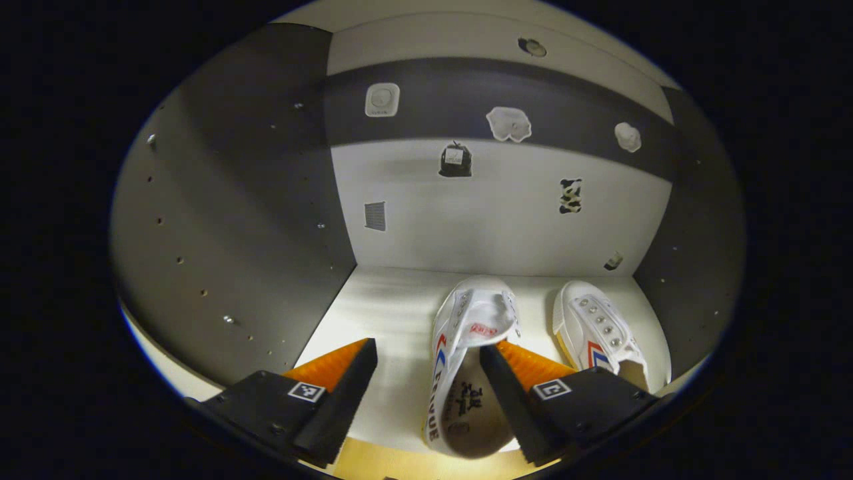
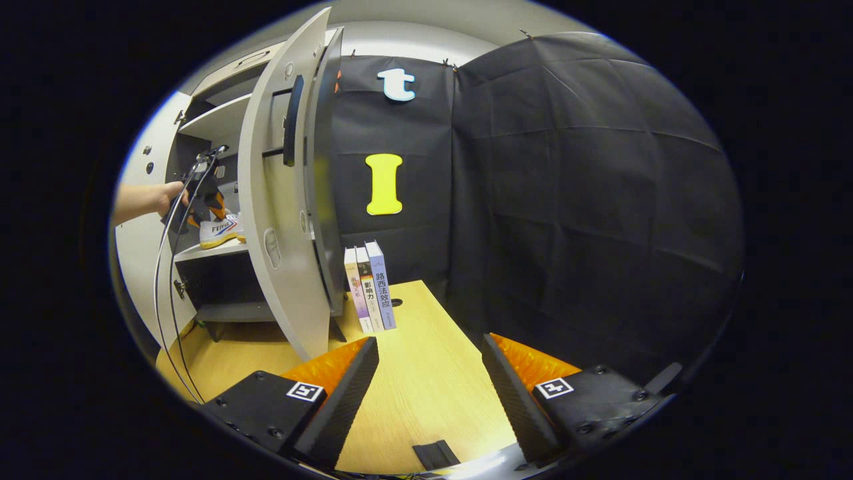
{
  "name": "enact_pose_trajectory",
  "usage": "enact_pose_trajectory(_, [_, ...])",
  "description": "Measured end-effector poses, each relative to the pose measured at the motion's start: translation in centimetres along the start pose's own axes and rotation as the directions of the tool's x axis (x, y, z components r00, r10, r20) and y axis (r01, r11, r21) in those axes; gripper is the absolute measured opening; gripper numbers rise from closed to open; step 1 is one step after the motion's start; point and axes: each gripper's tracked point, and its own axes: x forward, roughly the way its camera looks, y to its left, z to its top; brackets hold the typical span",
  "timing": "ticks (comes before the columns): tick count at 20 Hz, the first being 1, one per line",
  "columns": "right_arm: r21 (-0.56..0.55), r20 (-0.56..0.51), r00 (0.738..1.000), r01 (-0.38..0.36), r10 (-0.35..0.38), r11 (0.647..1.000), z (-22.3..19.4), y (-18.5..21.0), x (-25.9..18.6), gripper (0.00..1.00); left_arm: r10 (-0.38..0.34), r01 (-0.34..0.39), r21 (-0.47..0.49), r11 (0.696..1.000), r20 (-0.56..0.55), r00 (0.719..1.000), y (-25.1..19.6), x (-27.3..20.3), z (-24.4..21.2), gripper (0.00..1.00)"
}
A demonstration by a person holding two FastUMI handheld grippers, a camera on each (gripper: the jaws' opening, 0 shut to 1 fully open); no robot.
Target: Grab one shoe with the right hand and put it into the shoe cabinet, grab the other shoe with the left hand and put it into the shoe cabinet; then close the right door with the right hand and the left door with the left hand.
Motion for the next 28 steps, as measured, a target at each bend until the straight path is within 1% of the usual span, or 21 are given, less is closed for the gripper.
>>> enact_pose_trajectory(2, [0.001,0.008,1.000,-0.017,0.017,1.000,0.7,0.6,0.4,0.99,-0.043,0.044,-0.015,0.999,0.046,0.998,0.1,-3.7,-0.1,0.96])
enact_pose_trajectory(5, [-0.004,0.025,0.999,-0.046,0.046,0.999,2.0,1.5,0.8,0.99,-0.098,0.105,-0.052,0.993,0.130,0.987,0.6,-9.2,-1.2,0.96])
enact_pose_trajectory(6, [-0.011,0.029,0.998,-0.052,0.052,0.999,2.4,1.7,1.0,0.99,-0.121,0.132,-0.065,0.989,0.152,0.981,0.6,-10.9,-2.0,0.97])
enact_pose_trajectory(7, [-0.012,0.020,0.998,-0.060,0.060,0.998,2.7,2.1,1.0,0.99,-0.138,0.152,-0.073,0.986,0.169,0.976,0.9,-12.6,-3.1,0.95])
enact_pose_trajectory(9, [-0.009,0.030,0.995,-0.098,0.098,0.995,3.8,3.3,0.9,0.99,-0.144,0.166,-0.080,0.983,0.227,0.963,2.0,-16.0,-5.3,0.96])
enact_pose_trajectory(11, [-0.002,0.044,0.992,-0.117,0.117,0.993,5.0,4.0,0.8,0.99,-0.125,0.152,-0.068,0.986,0.297,0.946,3.2,-19.1,-7.8,0.95])
enact_pose_trajectory(12, [0.001,0.055,0.991,-0.120,0.120,0.993,5.8,4.2,0.7,0.99,-0.106,0.130,-0.055,0.990,0.324,0.940,4.1,-20.5,-9.3,0.95])
enact_pose_trajectory(13, [0.007,0.070,0.989,-0.130,0.129,0.992,6.9,4.3,0.7,0.99,-0.080,0.101,-0.044,0.994,0.339,0.937,4.8,-21.6,-11.3,0.95])
enact_pose_trajectory(15, [0.006,0.119,0.981,-0.153,0.151,0.988,9.5,4.9,0.9,0.99,-0.007,0.024,-0.042,0.999,0.377,0.926,6.3,-23.6,-15.0,0.95])
enact_pose_trajectory(16, [0.006,0.147,0.976,-0.161,0.159,0.987,11.3,5.0,1.1,0.99,0.016,0.003,-0.048,0.999,0.379,0.925,6.6,-24.3,-17.1,0.95])
enact_pose_trajectory(18, [0.011,0.198,0.965,-0.176,0.171,0.984,14.4,5.1,1.4,0.99,0.030,-0.005,-0.071,0.997,0.349,0.937,7.0,-25.3,-20.9,0.95])
enact_pose_trajectory(19, [0.010,0.223,0.960,-0.178,0.171,0.984,16.0,5.0,1.7,1.00,0.021,0.006,-0.077,0.997,0.337,0.941,7.0,-25.9,-22.4,0.95])
enact_pose_trajectory(20, [0.010,0.244,0.955,-0.174,0.166,0.985,17.4,4.8,2.0,0.99,0.021,0.005,-0.077,0.997,0.334,0.942,6.9,-27.2,-23.7,0.95])
enact_pose_trajectory(21, [0.011,0.268,0.950,-0.173,0.163,0.985,18.9,4.6,2.4,1.00,0.018,0.004,-0.065,0.998,0.342,0.940,7.1,-28.0,-24.3,0.95])
enact_pose_trajectory(23, [0.011,0.304,0.939,-0.170,0.159,0.985,21.3,4.9,3.2,0.98,-0.008,0.021,-0.032,0.999,0.356,0.935,6.7,-28.9,-25.1,0.95])
enact_pose_trajectory(26, [-0.008,0.325,0.931,-0.171,0.164,0.985,23.5,5.4,4.5,0.98,-0.058,0.062,0.000,0.998,0.349,0.935,5.6,-29.4,-25.6,0.95])
enact_pose_trajectory(28, [-0.023,0.314,0.929,-0.197,0.194,0.980,24.3,6.5,5.2,0.98,-0.092,0.091,0.020,0.996,0.341,0.936,4.6,-29.4,-25.8,0.95])
